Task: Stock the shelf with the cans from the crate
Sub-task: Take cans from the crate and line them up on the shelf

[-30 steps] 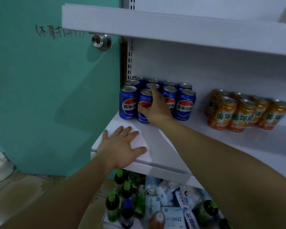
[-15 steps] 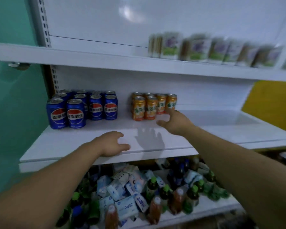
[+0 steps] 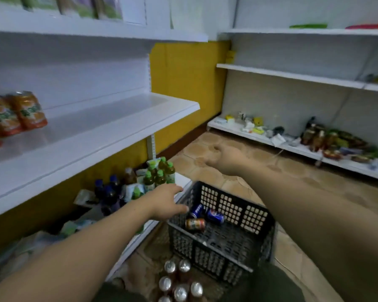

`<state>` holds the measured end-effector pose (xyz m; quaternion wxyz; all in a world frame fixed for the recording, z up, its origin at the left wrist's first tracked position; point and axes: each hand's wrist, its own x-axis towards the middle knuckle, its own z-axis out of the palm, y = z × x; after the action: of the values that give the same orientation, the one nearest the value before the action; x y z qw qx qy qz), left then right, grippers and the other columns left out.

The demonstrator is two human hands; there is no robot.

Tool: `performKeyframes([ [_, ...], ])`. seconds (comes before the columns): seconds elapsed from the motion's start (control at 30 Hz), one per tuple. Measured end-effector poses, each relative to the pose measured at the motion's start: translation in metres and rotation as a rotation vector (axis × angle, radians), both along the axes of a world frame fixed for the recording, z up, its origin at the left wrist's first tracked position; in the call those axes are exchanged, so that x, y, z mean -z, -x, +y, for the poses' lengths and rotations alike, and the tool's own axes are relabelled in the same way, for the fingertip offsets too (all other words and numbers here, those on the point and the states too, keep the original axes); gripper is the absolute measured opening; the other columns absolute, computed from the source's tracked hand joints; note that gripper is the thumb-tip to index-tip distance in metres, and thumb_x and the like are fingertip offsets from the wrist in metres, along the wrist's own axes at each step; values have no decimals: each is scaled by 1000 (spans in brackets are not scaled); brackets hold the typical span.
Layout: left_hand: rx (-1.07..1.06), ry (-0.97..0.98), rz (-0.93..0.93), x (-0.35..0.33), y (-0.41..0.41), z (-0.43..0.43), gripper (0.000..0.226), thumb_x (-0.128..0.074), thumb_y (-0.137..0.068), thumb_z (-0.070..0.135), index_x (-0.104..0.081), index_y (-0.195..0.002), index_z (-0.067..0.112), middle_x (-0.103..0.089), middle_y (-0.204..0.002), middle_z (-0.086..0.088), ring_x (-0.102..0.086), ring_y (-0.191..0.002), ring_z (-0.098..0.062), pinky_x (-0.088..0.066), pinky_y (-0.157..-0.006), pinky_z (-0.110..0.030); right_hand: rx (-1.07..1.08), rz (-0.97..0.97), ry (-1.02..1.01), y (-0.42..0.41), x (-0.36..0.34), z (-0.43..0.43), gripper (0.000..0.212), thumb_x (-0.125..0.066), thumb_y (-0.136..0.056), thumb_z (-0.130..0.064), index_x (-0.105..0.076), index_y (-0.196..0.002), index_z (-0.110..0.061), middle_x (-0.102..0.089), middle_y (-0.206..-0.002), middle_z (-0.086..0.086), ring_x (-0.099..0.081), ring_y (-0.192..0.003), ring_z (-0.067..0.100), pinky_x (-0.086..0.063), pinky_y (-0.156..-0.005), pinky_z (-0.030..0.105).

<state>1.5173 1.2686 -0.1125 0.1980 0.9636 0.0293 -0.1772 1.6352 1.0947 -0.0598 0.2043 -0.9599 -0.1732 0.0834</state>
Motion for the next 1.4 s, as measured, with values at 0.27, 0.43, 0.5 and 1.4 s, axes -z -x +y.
performKeyframes([
  [0.27,137,-31,150,84,-55,-39,76,-59,-87,53,-30,-148,19,-33,-152,-5,-34,-138,-22,-30,-110,-32,208,185,81,-28,88,-87,76,-57,-90,-53,-29,-150,-18,-35,-153,7,-39,-136,27,-36,-105,36],
  [0.43,73,-25,225,140,-93,-18,78,-59,-85,56,-28,-150,23,-26,-156,-4,-27,-142,-22,-26,-113,-31,201,332,81,-67,147,-80,61,-58,-92,-47,-40,-141,-15,-54,-134,9,-54,-107,24,-45,-86,33],
  [0.5,52,-37,240,163,-113,-3,77,-58,-87,55,-28,-150,22,-25,-157,-5,-26,-143,-23,-26,-113,-31,185,372,70,-88,174,-69,61,-59,-92,-46,-40,-141,-16,-55,-134,7,-55,-108,24,-45,-84,31],
  [1.4,-71,-93,-102,430,-220,63,99,-31,-73,78,-5,-152,24,-2,-161,-3,-24,-143,-26,-39,-103,-43,55,696,190,-238,590,56,86,-71,-83,-33,-20,-151,-24,-21,-156,12,-30,-138,37,-31,-113,52],
])
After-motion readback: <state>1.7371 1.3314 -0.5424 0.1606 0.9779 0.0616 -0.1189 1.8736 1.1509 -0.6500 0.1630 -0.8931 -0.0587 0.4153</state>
